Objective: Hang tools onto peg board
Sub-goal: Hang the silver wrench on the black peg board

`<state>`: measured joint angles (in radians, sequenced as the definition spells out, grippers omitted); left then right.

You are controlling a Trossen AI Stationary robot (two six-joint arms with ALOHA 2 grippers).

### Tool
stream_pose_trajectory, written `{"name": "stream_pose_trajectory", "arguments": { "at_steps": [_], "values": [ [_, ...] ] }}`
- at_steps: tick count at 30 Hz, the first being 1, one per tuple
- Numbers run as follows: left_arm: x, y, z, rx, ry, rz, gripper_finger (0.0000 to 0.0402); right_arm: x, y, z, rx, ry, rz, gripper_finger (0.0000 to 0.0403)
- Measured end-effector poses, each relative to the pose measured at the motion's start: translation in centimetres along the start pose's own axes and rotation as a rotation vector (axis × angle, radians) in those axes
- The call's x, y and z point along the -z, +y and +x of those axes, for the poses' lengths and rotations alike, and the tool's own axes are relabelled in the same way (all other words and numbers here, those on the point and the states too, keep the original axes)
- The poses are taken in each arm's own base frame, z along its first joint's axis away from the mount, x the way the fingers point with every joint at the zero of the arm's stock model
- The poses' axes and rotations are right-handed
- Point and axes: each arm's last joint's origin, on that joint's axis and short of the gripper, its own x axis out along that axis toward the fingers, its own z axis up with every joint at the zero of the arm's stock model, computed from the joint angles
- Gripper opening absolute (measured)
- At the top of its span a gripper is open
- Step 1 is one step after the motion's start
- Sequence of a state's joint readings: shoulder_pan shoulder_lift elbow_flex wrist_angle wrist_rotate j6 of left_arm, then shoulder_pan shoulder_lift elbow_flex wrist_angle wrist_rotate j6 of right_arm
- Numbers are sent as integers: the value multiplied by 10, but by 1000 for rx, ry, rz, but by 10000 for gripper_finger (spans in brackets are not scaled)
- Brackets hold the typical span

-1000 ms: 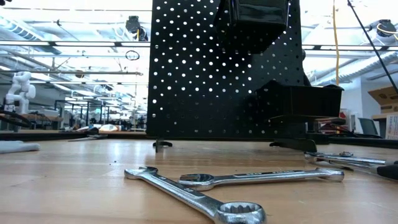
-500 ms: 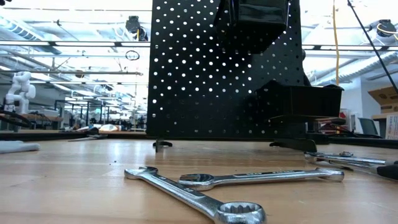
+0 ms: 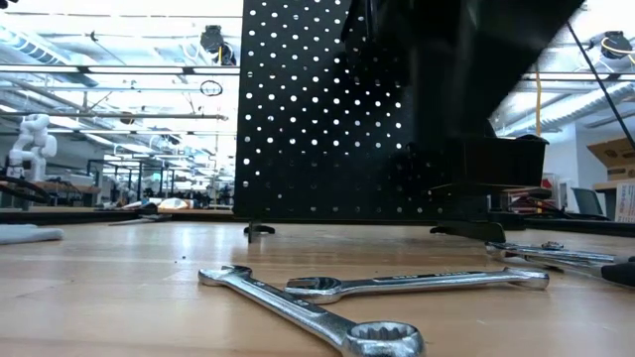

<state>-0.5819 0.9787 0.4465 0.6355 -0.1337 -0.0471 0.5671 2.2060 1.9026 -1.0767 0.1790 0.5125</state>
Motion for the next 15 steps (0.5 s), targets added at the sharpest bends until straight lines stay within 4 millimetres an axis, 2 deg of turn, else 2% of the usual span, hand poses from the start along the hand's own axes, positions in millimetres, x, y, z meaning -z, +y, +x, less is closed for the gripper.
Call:
{"name": "stream_pose_trajectory", "arguments": {
  "at_steps": [15],
  "values": [
    [5, 1, 0, -17, 44, 7, 82, 11, 7, 54, 64, 170, -70, 158]
  ]
}}
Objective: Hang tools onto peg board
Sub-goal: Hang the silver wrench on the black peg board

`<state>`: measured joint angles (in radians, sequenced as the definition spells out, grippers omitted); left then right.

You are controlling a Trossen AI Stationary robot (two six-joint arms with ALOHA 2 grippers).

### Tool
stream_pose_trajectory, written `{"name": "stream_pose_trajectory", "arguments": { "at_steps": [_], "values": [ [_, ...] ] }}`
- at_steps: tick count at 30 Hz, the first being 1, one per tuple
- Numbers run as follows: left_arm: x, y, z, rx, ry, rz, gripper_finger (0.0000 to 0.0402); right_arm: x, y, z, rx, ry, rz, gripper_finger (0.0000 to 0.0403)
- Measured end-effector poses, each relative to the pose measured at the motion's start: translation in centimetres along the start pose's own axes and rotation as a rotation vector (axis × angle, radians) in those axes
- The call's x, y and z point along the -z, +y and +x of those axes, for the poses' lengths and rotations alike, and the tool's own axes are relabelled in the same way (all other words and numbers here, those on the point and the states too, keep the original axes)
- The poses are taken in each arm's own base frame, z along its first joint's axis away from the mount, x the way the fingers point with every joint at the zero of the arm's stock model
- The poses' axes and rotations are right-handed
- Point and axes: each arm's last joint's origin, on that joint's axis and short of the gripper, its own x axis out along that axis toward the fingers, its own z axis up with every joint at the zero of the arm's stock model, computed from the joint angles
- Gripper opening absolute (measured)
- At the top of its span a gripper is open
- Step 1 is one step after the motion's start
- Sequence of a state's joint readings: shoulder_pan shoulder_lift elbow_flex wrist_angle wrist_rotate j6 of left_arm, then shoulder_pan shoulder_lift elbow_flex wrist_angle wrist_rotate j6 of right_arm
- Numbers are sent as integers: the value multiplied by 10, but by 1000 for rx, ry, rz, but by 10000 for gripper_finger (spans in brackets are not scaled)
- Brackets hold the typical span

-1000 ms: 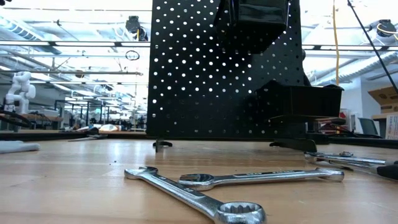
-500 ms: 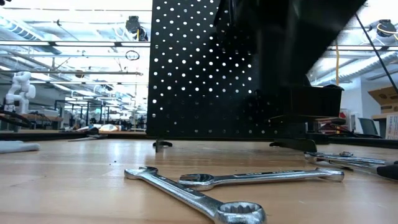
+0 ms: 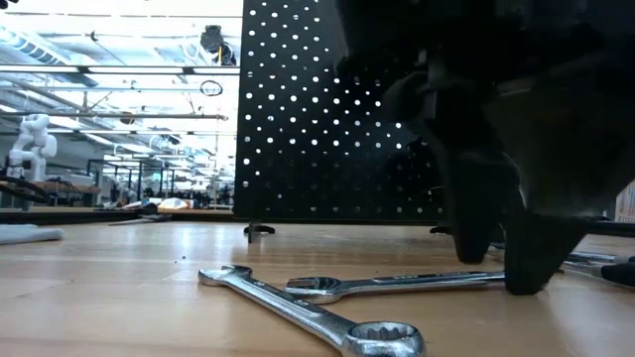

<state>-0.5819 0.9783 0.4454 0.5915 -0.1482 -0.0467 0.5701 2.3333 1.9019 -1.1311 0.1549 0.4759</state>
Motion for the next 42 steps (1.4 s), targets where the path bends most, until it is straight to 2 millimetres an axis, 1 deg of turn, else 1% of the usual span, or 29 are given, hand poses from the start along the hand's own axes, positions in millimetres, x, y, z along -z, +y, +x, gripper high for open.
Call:
{"name": "stream_pose_trajectory", "arguments": {
  "at_steps": [5, 8, 11, 17, 19, 30, 34, 38, 42],
  "values": [
    [0, 0, 0, -2, 0, 0, 82, -1, -1, 6, 2, 17, -13, 144],
    [0, 0, 0, -5, -1, 0, 82, -2, -1, 8, -21, 26, -23, 126],
    [0, 0, 0, -6, -1, 0, 82, -3, -1, 9, -34, 30, -22, 96],
    [0, 0, 0, -6, -1, 0, 82, -6, -2, 11, -60, 19, -31, 20],
    [0, 0, 0, -6, -1, 0, 82, -6, -1, 11, -62, 17, -39, 6],
    [1, 0, 0, -6, 7, 1, 82, -6, -2, 11, -60, 14, -33, 1],
    [1, 0, 0, -8, 12, 2, 82, -9, -1, 7, -65, 3, -30, 5],
    [1, 1, 0, -18, 12, 2, 82, -21, 0, -1, -65, -86, -30, 30],
    [1, 1, 0, -19, 12, 2, 82, -28, -1, -9, -72, -140, -35, 73]
  ]
}}
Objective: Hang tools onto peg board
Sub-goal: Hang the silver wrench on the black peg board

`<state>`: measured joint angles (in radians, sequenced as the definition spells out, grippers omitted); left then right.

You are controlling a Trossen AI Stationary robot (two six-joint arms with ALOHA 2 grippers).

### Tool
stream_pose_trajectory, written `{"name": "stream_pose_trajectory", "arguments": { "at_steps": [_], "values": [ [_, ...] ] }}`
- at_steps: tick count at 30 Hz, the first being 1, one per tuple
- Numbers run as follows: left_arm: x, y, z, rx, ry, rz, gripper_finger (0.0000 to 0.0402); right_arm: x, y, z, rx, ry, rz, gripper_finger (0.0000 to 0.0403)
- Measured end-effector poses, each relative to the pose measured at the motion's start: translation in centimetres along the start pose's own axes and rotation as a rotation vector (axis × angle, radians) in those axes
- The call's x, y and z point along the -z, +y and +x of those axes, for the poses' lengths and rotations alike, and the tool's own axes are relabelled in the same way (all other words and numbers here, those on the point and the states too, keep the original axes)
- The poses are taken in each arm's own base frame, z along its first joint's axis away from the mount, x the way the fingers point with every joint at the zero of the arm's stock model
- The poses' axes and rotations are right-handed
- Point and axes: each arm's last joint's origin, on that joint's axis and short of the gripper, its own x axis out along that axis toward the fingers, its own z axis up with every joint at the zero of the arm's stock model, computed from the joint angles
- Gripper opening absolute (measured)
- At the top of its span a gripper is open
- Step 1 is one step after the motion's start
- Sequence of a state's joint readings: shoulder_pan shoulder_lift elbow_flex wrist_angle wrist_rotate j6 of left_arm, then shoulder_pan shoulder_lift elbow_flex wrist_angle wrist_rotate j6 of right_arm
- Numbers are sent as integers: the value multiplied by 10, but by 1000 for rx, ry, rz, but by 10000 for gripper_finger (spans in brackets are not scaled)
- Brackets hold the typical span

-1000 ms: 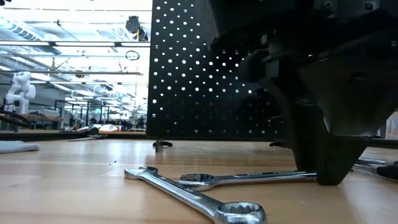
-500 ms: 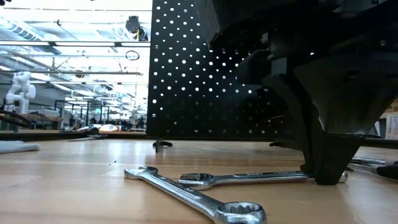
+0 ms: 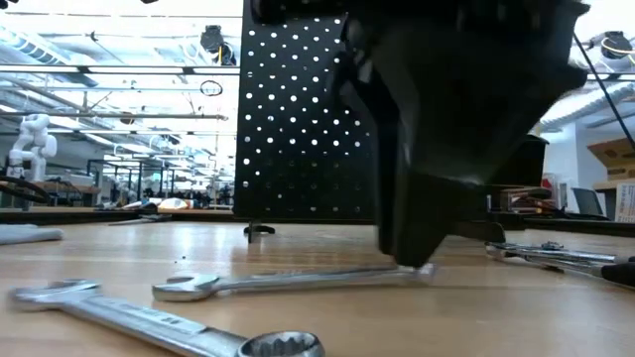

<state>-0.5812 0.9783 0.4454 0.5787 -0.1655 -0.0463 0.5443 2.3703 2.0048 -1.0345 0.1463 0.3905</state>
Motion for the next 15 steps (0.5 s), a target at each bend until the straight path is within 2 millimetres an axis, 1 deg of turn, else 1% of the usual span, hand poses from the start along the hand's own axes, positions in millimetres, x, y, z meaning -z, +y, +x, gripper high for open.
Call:
{"name": "stream_pose_trajectory", "arguments": {
  "at_steps": [5, 8, 13, 15],
  "values": [
    [0, 0, 0, 0, 0, 0, 82, -5, -6, 1, -16, -28, 4, 135],
    [0, 0, 0, 1, 0, 0, 82, -9, -13, 3, -18, -35, -2, 161],
    [0, 0, 0, 1, 0, 0, 82, -17, -26, 8, -29, -59, -16, 172],
    [0, 0, 0, 1, -1, 0, 82, -19, -27, 16, -67, -58, -33, 170]
  ]
}}
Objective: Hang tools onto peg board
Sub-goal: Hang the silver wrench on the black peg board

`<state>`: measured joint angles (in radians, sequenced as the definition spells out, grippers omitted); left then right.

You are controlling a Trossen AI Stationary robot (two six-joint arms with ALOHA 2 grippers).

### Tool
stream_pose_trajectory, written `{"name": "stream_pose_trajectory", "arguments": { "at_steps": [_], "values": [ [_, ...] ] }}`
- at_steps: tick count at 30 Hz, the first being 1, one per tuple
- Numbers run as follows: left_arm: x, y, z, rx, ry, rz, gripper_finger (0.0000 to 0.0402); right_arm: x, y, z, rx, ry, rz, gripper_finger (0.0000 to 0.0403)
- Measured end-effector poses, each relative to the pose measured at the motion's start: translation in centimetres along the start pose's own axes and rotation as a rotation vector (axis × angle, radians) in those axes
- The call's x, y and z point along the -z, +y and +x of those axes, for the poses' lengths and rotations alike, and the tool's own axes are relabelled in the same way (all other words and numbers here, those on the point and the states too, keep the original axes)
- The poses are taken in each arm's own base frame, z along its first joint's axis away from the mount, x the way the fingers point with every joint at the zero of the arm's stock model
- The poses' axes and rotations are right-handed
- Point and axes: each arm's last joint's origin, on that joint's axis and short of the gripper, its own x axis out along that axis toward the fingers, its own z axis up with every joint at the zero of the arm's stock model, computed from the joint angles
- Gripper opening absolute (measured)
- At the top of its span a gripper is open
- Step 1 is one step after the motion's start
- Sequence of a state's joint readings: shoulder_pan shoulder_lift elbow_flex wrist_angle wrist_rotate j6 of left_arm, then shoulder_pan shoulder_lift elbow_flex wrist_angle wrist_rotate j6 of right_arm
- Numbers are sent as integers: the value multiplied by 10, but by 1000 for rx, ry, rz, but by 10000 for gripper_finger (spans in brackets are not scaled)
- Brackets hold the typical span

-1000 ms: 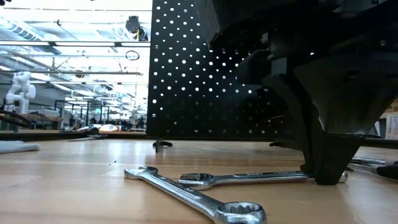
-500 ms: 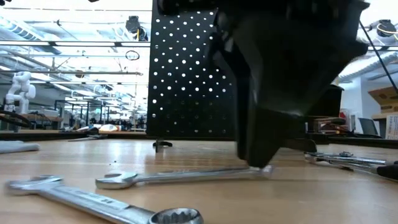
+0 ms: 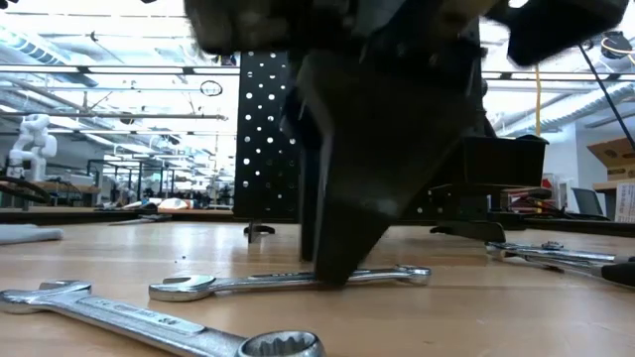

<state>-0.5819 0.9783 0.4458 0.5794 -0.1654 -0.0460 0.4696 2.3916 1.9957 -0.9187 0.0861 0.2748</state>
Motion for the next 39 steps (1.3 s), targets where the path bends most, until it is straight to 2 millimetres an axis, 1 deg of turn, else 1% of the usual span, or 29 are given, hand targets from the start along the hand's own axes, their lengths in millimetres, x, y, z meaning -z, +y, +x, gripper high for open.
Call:
{"name": "stream_pose_trajectory", "arguments": {
  "at_steps": [3, 7, 10, 19, 27, 30, 33, 36, 39],
  "values": [
    [0, 0, 0, -2, 4, 1, 82, -1, 0, 8, -36, 10, -26, 166],
    [2, 2, 0, -11, 24, 4, 82, 3, -1, 17, 26, 42, 8, 165],
    [2, 3, 0, -15, 20, 3, 82, 3, -6, 21, 23, 60, 32, 155],
    [2, 3, 0, -15, 20, -6, 82, 2, -11, 22, 21, 61, -6, 73],
    [3, 3, 0, -15, 32, -21, 82, 1, -13, 23, -16, 56, -25, 24],
    [12, 3, 0, -21, 122, -21, 82, 0, -13, 23, -17, 51, -29, 6],
    [29, 5, -4, -41, 298, -54, 82, 0, -13, 23, -16, 49, -29, 3],
    [45, 5, -8, -76, 458, -126, 82, -1, -12, 23, -19, 39, -31, 1],
    [54, 4, -7, -93, 519, -147, 82, -2, -12, 23, -19, 33, -38, 0]
  ]
}}
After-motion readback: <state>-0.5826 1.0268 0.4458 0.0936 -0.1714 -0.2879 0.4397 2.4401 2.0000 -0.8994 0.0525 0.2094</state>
